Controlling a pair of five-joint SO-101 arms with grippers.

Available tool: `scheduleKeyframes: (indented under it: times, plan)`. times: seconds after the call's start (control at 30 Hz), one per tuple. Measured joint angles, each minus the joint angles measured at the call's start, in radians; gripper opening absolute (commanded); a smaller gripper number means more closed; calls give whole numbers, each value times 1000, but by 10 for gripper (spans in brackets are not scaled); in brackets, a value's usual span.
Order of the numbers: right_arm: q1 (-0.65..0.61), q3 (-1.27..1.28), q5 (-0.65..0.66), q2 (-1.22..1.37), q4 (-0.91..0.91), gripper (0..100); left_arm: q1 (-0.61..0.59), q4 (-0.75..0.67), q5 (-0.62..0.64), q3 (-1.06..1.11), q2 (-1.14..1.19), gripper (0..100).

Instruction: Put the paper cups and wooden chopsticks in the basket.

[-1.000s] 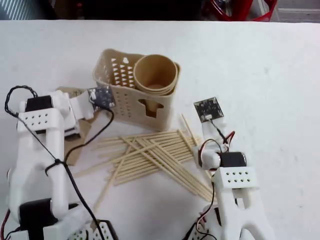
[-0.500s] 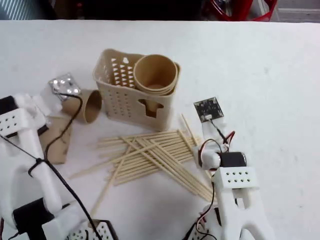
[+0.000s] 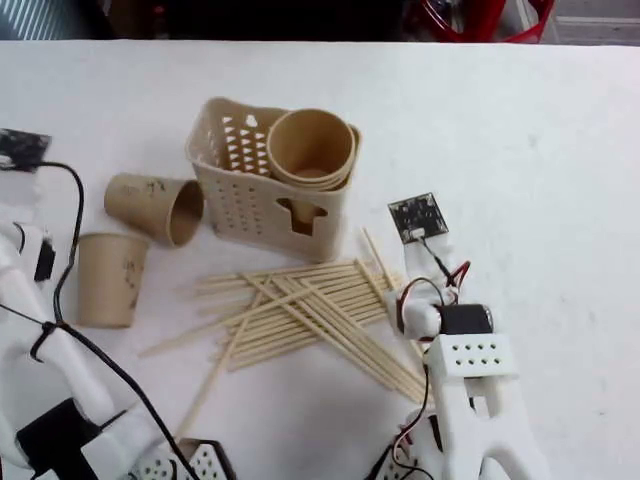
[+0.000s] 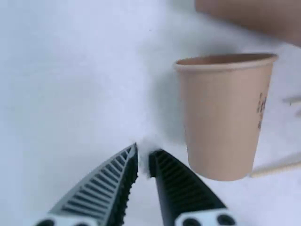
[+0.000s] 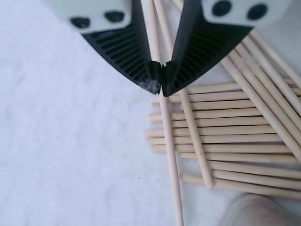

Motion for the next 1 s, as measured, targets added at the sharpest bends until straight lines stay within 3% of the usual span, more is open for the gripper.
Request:
scheduleKeyframes:
  times: [0.13, 0.23, 0.43, 0.57, 0.83, 1.0]
  plan:
    - [-2, 0, 0, 0, 0, 17, 17, 0, 222, -66, 3, 206]
    - [-2, 0, 0, 0, 0, 17, 109, 0, 247, -101, 3, 203]
    - [-2, 0, 0, 0, 0, 17, 387, -21, 26, -112, 5, 203]
    - [-2, 0, 0, 0, 0, 17, 505, -94, 6, -63, 5, 203]
    - [-3, 0, 0, 0, 0, 17, 528, -324, -187, 190, 5, 204]
    - [-3, 0, 0, 0, 0, 17, 528, -477, -206, 296, 5, 203]
